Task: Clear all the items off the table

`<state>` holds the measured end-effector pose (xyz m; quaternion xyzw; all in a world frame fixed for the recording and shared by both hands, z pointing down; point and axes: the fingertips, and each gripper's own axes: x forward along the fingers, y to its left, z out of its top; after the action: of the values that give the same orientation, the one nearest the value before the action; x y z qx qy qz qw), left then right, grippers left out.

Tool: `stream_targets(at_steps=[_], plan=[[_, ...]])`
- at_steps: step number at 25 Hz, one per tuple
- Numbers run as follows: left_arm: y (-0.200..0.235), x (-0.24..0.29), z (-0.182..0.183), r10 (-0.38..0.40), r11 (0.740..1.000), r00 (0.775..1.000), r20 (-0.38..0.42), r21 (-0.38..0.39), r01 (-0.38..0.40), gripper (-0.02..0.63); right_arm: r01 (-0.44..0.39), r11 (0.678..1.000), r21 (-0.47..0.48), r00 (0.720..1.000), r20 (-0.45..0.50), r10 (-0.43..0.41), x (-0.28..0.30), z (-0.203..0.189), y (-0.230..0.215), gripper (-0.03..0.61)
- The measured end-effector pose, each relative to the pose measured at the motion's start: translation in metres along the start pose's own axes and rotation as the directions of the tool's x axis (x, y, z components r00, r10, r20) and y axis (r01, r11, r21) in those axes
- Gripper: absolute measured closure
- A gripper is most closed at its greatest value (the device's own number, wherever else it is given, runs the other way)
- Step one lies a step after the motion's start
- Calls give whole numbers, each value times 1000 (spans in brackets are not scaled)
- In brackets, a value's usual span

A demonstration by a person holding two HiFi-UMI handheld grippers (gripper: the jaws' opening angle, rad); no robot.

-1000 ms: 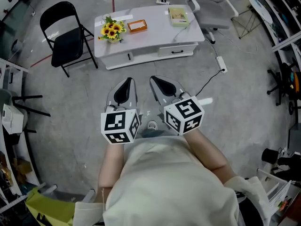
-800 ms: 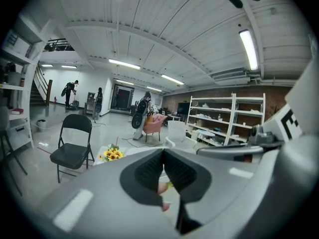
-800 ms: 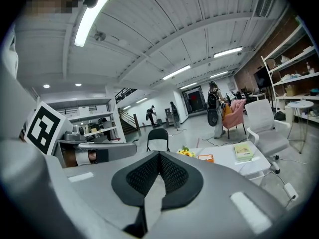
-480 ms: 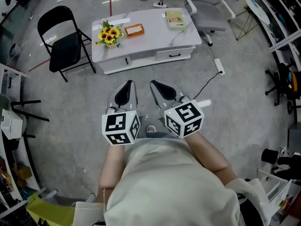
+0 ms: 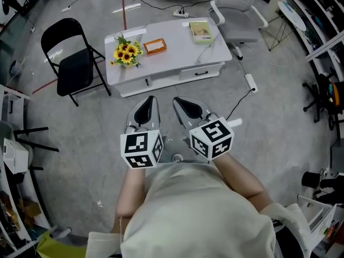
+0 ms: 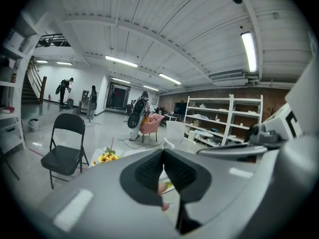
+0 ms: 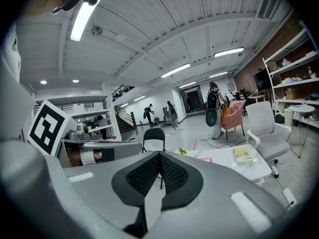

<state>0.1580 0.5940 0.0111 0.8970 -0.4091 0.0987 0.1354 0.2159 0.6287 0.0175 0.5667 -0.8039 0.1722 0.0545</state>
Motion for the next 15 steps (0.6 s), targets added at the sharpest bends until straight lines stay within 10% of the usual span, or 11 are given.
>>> stream_targets(at_steps=[15], plan=[[84, 63, 40, -12, 1000, 1000, -11, 23, 12, 604, 4, 1000, 13, 1000, 15, -4, 107, 46, -11, 581]])
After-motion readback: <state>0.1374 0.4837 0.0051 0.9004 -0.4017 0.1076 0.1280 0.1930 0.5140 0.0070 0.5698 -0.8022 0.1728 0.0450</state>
